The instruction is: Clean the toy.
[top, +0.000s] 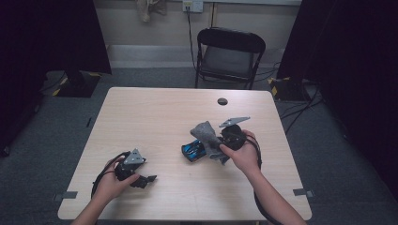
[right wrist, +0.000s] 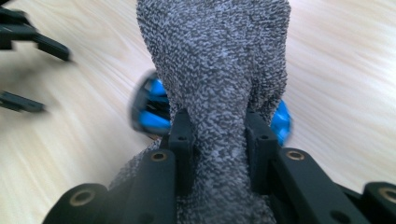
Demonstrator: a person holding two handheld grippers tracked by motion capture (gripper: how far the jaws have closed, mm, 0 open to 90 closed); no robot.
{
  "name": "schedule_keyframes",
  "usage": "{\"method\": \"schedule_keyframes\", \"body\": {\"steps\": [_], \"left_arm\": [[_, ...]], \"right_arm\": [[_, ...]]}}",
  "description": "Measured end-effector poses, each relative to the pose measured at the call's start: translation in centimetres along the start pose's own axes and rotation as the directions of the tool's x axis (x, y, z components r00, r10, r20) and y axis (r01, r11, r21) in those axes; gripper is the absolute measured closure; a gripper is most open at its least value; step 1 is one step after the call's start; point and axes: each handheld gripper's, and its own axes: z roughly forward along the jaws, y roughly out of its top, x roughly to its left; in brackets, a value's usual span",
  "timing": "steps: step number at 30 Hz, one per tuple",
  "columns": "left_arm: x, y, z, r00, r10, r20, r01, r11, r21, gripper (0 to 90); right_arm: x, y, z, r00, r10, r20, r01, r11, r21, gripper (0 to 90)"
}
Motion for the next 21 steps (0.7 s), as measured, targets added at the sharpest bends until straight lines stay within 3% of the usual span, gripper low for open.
{"method": "schedule_keyframes", "body": {"steps": [1,4,15,21], "left_arm": [[0.0,0.0,0.0,1.0000,0.000,0.000,0.000,1.0000,0.000,15.4],[0.1,-0.3,-0.1,1.0000,0.002,0.005,-0.002,0.9999,-0.012,15.1],[0.1,-0.7,-0.2,1.0000,0.003,0.006,-0.003,0.9994,-0.033,14.3],[0.0,-0.8,-0.3,1.0000,0.002,0.006,-0.002,0.9995,-0.033,14.2]], "right_arm": [[0.0,0.0,0.0,1.0000,0.000,0.000,0.000,1.000,0.000,69.6],[1.8,1.5,0.7,0.9991,-0.032,-0.028,0.032,0.999,0.002,69.6],[7.7,4.1,4.3,0.9892,-0.101,-0.106,0.105,0.994,0.029,69.5],[10.0,5.1,6.1,0.9842,-0.097,-0.148,0.103,0.994,0.033,69.4]]}}
